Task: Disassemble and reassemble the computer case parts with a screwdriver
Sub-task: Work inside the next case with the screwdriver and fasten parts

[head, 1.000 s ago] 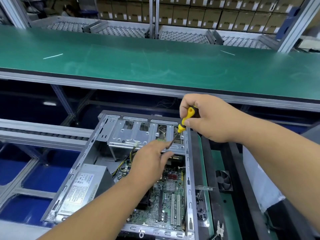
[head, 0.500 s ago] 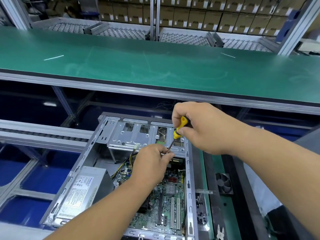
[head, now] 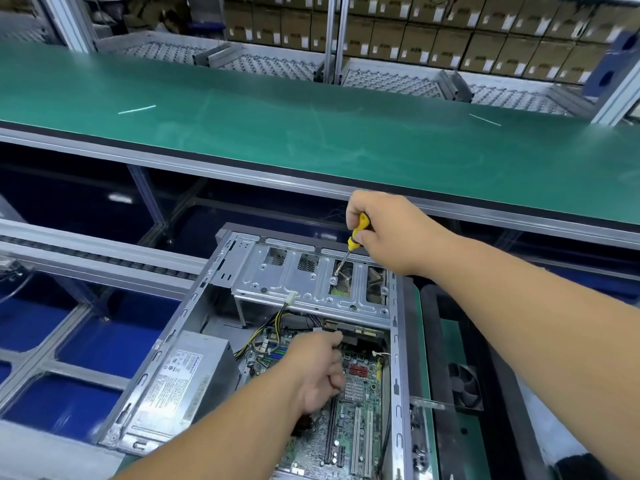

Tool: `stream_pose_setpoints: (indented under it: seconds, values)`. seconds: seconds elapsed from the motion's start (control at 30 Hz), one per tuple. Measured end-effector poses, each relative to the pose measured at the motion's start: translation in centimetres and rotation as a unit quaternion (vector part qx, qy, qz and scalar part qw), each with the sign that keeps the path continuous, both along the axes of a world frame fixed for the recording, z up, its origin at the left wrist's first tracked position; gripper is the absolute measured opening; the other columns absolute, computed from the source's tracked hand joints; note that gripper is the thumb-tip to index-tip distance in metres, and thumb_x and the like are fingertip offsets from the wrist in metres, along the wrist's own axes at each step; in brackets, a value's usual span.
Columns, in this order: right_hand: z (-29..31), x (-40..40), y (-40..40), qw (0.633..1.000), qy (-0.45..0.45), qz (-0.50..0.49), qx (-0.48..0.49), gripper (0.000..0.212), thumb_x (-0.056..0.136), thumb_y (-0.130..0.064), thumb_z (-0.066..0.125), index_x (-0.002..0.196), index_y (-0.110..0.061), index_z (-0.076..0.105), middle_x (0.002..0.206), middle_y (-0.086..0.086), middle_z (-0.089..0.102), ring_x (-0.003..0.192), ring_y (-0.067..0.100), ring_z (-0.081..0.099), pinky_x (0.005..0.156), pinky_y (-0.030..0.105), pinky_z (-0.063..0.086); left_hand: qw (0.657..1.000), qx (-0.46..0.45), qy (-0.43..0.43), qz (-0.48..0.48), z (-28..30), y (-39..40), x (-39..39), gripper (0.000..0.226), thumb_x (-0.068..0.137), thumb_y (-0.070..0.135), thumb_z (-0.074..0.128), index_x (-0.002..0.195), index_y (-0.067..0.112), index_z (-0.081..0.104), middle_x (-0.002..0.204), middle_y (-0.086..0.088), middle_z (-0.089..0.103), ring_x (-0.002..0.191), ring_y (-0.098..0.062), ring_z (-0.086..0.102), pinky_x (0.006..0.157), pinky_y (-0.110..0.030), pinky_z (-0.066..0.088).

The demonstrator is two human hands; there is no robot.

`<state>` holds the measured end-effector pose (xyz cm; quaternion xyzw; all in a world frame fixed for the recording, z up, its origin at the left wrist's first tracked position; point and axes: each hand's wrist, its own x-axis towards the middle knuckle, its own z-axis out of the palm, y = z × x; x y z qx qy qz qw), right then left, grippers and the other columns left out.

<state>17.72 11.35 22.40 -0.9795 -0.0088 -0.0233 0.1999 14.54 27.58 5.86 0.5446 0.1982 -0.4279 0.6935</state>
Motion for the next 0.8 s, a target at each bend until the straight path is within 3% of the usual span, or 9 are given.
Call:
stream_pose_setpoints:
  seconds: [0.17, 0.2, 0.23, 0.27, 0.3, 0.4, 0.43, 0.47, 0.8]
  values:
    - [-1.1, 1.2, -0.1, 1.000, 0.010, 0.000, -0.005, 0.028, 0.097, -0.007, 0.059, 0.091, -0.034, 0.053, 0.094, -0.008, 0.058, 0.075, 0.013, 0.057, 0.055, 0.029, 0.044, 0.996, -0.081, 0.010, 0.035, -1.0, -0.3, 1.7, 0.014, 0.106, 0.009, 0.049, 0.095, 0.017, 0.045, 0.063, 0.001, 0.027, 0.049, -0.011, 0.020, 0.043, -0.024, 0.023]
    - [-1.1, 1.3, -0.1, 1.000, 0.010, 0.002, -0.005, 0.027, 0.097, -0.007, 0.059, 0.091, -0.034, 0.053, 0.094, -0.008, 0.058, 0.074, 0.013, 0.057, 0.055, 0.029, 0.044, 0.996, -0.073, 0.001, 0.041, -1.4, -0.3, 1.7, 0.041, 0.106, 0.009, 0.049, 0.094, 0.025, 0.013, 0.064, 0.001, 0.027, 0.049, -0.011, 0.020, 0.044, -0.025, 0.023]
    - [-1.2, 1.4, -0.1, 1.000, 0.010, 0.003, -0.005, 0.027, 0.097, -0.008, 0.060, 0.091, -0.034, 0.053, 0.094, -0.008, 0.058, 0.075, 0.015, 0.057, 0.055, 0.030, 0.044, 0.997, -0.068, 0.003, 0.046, -1.6, -0.3, 1.7, 0.039, 0.106, 0.009, 0.050, 0.135, 0.017, 0.025, 0.064, 0.001, 0.027, 0.050, -0.011, 0.021, 0.044, -0.025, 0.023]
    - [-1.2, 1.5, -0.1, 1.000, 0.010, 0.004, -0.006, 0.026, 0.097, -0.009, 0.060, 0.091, -0.033, 0.053, 0.095, -0.007, 0.058, 0.075, 0.016, 0.057, 0.056, 0.031, 0.045, 0.996, -0.071, -0.015, 0.052, -1.8, -0.4, 1.7, 0.030, 0.106, 0.009, 0.051, 0.131, 0.010, 0.036, 0.064, 0.001, 0.028, 0.050, -0.011, 0.022, 0.044, -0.025, 0.023]
    - [-1.3, 1.6, -0.1, 1.000, 0.011, 0.006, -0.007, 0.026, 0.098, -0.010, 0.060, 0.091, -0.033, 0.053, 0.095, -0.007, 0.058, 0.076, 0.016, 0.057, 0.057, 0.031, 0.046, 0.995, -0.089, -0.014, 0.041, -1.7, -0.3, 1.7, 0.005, 0.105, 0.009, 0.051, 0.107, 0.013, 0.050, 0.064, 0.001, 0.029, 0.050, -0.011, 0.023, 0.044, -0.025, 0.024]
    - [-1.4, 1.7, 0.0, 1.000, 0.013, 0.012, -0.014, 0.024, 0.098, -0.010, 0.061, 0.093, -0.032, 0.054, 0.095, -0.009, 0.057, 0.077, 0.012, 0.054, 0.058, 0.030, 0.042, 0.995, -0.084, -0.028, 0.038, -1.5, -0.3, 1.5, 0.018, 0.106, 0.009, 0.050, 0.101, 0.016, 0.034, 0.063, 0.001, 0.028, 0.049, -0.011, 0.023, 0.043, -0.025, 0.024]
    - [-1.4, 1.7, 0.1, 1.000, 0.014, 0.013, -0.015, 0.024, 0.098, -0.009, 0.061, 0.093, -0.032, 0.054, 0.095, -0.010, 0.056, 0.077, 0.010, 0.053, 0.058, 0.029, 0.040, 0.997, -0.051, -0.039, 0.036, -1.9, -0.3, 1.6, 0.055, 0.106, 0.009, 0.050, 0.141, -0.001, 0.010, 0.063, 0.001, 0.028, 0.049, -0.011, 0.023, 0.043, -0.025, 0.024]
    - [-1.4, 1.7, 0.1, 1.000, 0.014, 0.012, -0.015, 0.023, 0.098, -0.009, 0.061, 0.093, -0.031, 0.054, 0.094, -0.011, 0.056, 0.076, 0.009, 0.052, 0.057, 0.028, 0.039, 0.996, -0.066, -0.050, 0.044, -2.0, -0.4, 1.5, 0.052, 0.106, 0.009, 0.051, 0.151, 0.003, 0.026, 0.063, 0.001, 0.028, 0.049, -0.010, 0.023, 0.042, -0.025, 0.025]
    - [-1.4, 1.9, 0.9, 0.998, 0.009, 0.042, -0.047, 0.026, 0.096, -0.007, 0.061, 0.091, -0.031, 0.055, 0.094, -0.015, 0.053, 0.078, 0.005, 0.052, 0.058, 0.025, 0.041, 0.993, -0.086, -0.057, 0.052, -2.5, -0.5, 1.4, 0.067, 0.104, 0.008, 0.054, 0.156, 0.006, 0.012, 0.059, 0.002, 0.027, 0.047, -0.010, 0.023, 0.041, -0.024, 0.026]
